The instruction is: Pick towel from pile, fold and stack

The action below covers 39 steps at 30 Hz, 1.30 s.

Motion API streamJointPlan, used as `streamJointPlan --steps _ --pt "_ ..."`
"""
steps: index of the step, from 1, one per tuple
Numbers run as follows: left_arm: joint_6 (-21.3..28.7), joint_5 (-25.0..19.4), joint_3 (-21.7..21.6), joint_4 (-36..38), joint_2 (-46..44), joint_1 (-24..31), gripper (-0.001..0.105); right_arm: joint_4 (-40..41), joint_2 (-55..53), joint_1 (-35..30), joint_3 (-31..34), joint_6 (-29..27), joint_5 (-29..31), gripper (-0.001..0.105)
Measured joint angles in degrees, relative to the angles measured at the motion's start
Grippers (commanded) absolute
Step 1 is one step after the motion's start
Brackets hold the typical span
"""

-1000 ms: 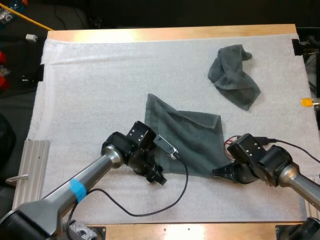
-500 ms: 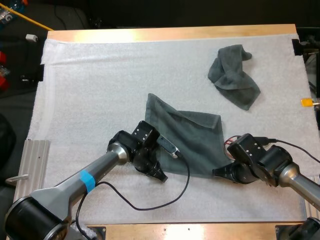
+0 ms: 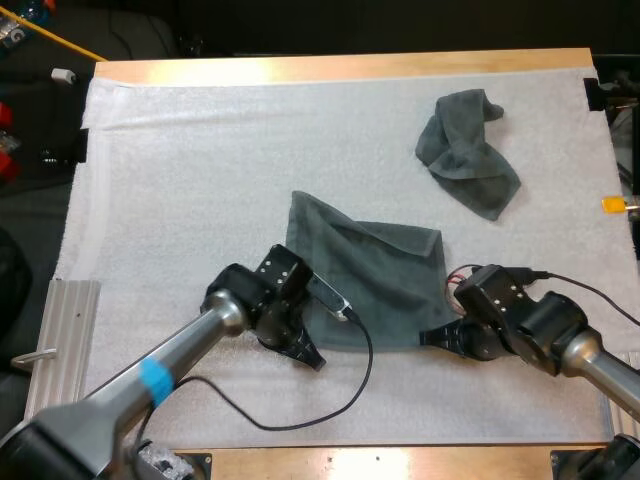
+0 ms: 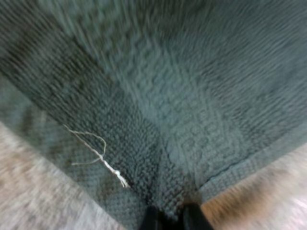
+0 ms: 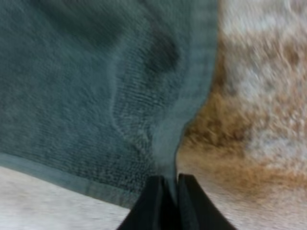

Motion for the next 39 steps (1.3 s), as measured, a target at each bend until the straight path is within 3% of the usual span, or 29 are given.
streamJointPlan --steps 8,19,25,31,34,39 --pt "0.0 0.0 0.0 4.2 -14.9 0.0 0.000 2.0 -6.4 0.0 0.0 2.1 4.7 0.000" --pt "0.0 1.7 0.0 11.9 -15.9 -0.1 0.000 6.8 -6.5 1.4 0.0 2.1 -2.8 0.000" --pt "0.0 2.8 0.0 16.1 -21.5 -0.1 0.000 8.6 -8.3 6.8 0.0 4.5 -3.5 0.000" --pt "0.0 3.8 0.0 22.3 -27.7 -0.1 0.000 10.9 -12.9 13.7 0.0 11.1 -3.8 0.000" --pt "0.6 3.8 0.0 22.0 -28.8 -0.1 0.000 10.8 -14.7 15.8 0.0 14.6 -3.3 0.000" --pt "0.6 3.8 0.0 15.5 -26.6 -0.1 0.000 5.3 -13.6 14.9 0.0 16.8 -0.4 0.000"
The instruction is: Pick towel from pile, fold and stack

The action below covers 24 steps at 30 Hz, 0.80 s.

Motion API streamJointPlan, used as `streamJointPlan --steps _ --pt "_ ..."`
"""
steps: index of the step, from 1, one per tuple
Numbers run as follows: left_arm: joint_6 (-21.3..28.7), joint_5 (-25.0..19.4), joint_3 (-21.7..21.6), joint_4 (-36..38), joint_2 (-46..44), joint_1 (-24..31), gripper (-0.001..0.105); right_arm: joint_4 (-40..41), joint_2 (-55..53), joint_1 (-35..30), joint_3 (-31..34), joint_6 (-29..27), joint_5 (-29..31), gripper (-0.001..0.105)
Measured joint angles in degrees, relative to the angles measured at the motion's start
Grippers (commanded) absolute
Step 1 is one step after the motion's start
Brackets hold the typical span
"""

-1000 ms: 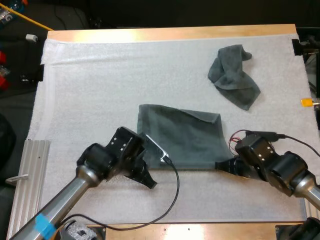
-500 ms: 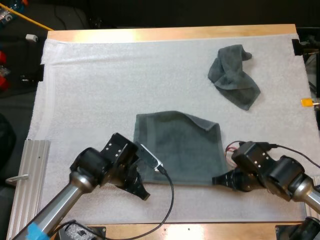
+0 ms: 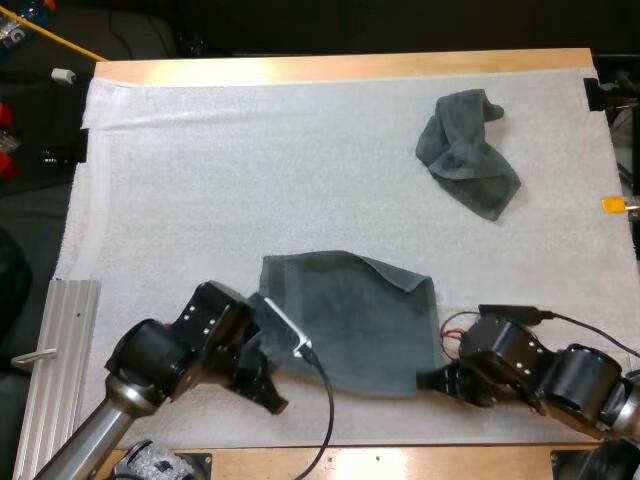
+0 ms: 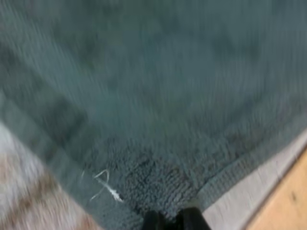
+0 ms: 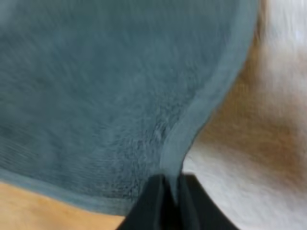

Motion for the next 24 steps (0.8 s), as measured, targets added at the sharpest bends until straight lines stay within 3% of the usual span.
streamJointPlan --steps 10,17,24 --pt "0.2 -3.9 0.1 -8.1 11.6 0.7 0.000 -10.6 9.2 -11.0 0.0 0.5 -2.7 0.000" --pt "-0.8 -4.4 0.1 -14.1 17.7 8.3 0.000 -17.9 17.2 -15.3 0.0 0.6 -7.3 0.000" --pt "-0.8 -2.1 0.1 -18.4 23.2 13.1 0.000 -22.5 25.4 -17.7 0.0 0.6 -7.7 0.000"
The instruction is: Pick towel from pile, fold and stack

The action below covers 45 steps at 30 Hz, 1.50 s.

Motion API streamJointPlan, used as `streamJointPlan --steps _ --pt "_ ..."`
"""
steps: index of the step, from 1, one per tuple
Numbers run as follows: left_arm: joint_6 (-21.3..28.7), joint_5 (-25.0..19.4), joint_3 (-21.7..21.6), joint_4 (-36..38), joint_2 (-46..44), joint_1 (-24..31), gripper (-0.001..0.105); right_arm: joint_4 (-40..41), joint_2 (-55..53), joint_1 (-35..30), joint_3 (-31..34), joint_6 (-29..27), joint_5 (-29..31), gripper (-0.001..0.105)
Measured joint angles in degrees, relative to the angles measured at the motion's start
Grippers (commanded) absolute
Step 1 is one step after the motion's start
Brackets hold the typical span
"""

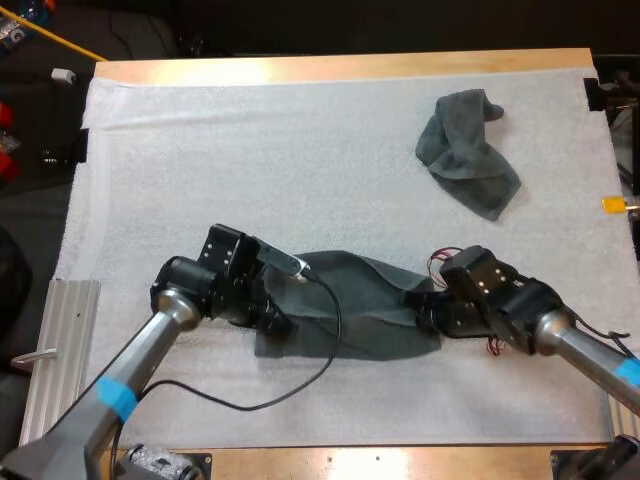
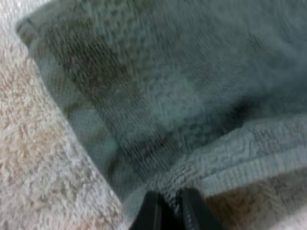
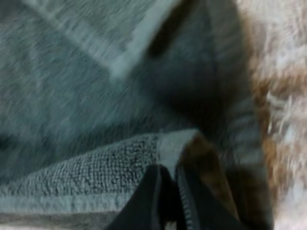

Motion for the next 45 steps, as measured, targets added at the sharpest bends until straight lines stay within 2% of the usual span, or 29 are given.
streamJointPlan --steps 7,14,19,22,26,39,41,44,45 --pt "0.0 0.0 0.0 -4.3 3.0 0.1 0.000 -6.5 5.3 -1.3 0.0 0.2 0.0 0.000" --pt "0.0 -0.1 0.0 -8.3 3.3 0.1 0.000 -13.5 7.8 -1.8 0.0 3.8 2.0 0.000" --pt "0.0 -2.5 0.0 -10.7 3.4 0.1 0.000 -18.0 7.8 -1.8 0.0 6.1 7.0 0.000" --pt "0.0 -5.7 0.0 -11.3 3.4 0.1 0.000 -20.6 7.8 -1.8 0.0 6.3 7.9 0.000" --pt "0.0 -9.0 0.0 -12.2 3.4 0.1 0.000 -22.8 7.8 -1.8 0.0 6.5 8.9 0.000" --pt "0.2 -9.8 0.0 -17.1 3.5 0.1 0.000 -24.8 7.8 -1.8 0.0 6.4 12.8 0.001" --pt "0.2 -9.4 0.0 -17.1 3.5 0.1 0.000 -25.2 7.8 -1.8 0.0 6.1 13.1 0.007" --pt "0.2 -9.3 0.0 -17.1 3.5 0.1 0.005 -26.0 7.8 -1.8 0.0 6.1 13.3 0.032" --pt "0.2 -9.3 0.0 -17.1 3.5 0.1 0.012 -26.2 7.8 -1.8 0.0 6.1 13.3 0.047"
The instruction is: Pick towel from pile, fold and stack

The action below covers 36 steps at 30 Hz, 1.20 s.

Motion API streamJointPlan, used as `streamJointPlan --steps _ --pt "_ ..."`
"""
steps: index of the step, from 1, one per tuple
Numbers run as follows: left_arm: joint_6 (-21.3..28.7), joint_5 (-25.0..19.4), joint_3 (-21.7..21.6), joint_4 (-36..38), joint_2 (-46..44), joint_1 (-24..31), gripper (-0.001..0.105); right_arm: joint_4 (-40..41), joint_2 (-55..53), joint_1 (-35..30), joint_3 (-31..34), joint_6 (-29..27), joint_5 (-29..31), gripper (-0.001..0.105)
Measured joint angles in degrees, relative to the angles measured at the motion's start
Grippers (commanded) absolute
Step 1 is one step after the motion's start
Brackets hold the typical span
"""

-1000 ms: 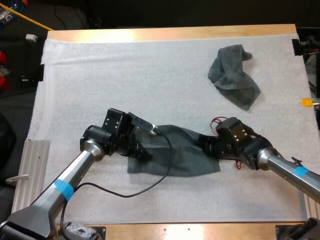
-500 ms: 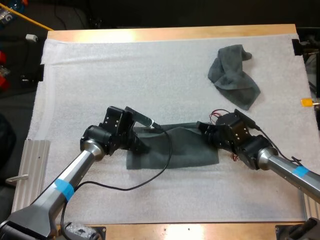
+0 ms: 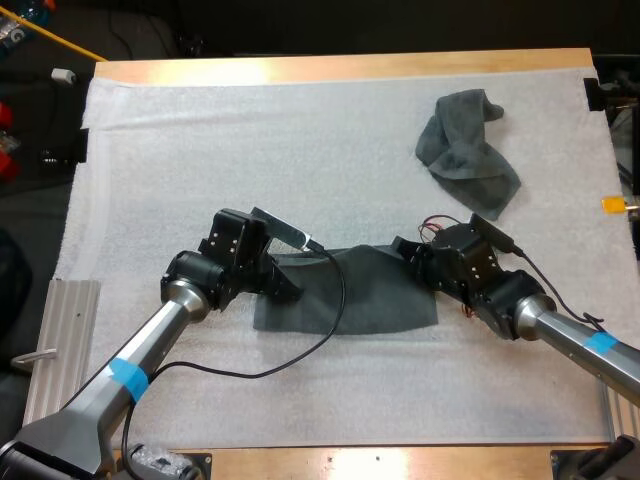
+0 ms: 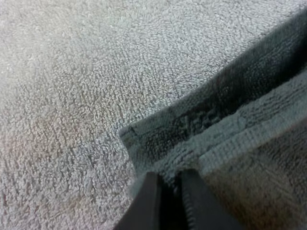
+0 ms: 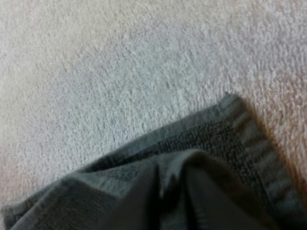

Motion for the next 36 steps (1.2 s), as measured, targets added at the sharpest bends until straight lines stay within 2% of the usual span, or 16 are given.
streamJointPlan --steps 1,2,3,7,10,14,17,23,27,31,36 --pt "0.0 0.0 0.0 0.0 0.0 0.0 0.019 -0.3 0.0 0.0 0.0 0.0 0.0 0.061" --pt "0.0 0.0 0.0 0.0 0.0 0.0 0.023 -0.8 0.0 0.0 0.0 0.0 0.0 0.068" --pt "0.0 0.0 0.0 0.0 0.0 0.0 0.033 -1.5 0.0 0.0 0.0 -0.1 0.0 0.076" --pt "0.0 0.0 -0.3 0.3 0.0 0.0 0.061 -3.8 -0.1 0.0 0.0 -3.1 -0.2 0.075" --pt "0.2 0.0 -1.4 1.8 0.0 0.0 0.071 -4.0 -1.1 0.0 0.0 -5.4 -0.2 0.075" --pt "0.3 1.6 -3.5 5.5 -1.6 0.0 0.070 -4.0 -5.0 0.0 0.0 -9.6 -0.2 0.075" --pt "0.3 2.6 -4.3 7.3 -4.7 0.0 0.069 -1.6 -8.8 0.0 0.0 -10.3 -0.2 0.075" --pt "-2.3 2.9 -4.3 13.0 -13.9 0.0 0.069 10.2 -16.7 0.0 0.0 -10.6 -0.5 0.075" --pt "-4.7 6.2 -4.3 17.5 -21.9 0.0 0.069 19.0 -22.2 0.0 0.0 -13.2 -0.5 0.075" --pt "-8.6 10.5 -4.3 20.8 -30.5 0.0 0.069 27.3 -27.8 0.0 0.0 -17.1 -0.6 0.075" --pt "-17.3 17.3 -4.4 23.4 -39.0 0.0 0.069 35.9 -35.4 0.0 0.1 -20.9 -0.8 0.075"
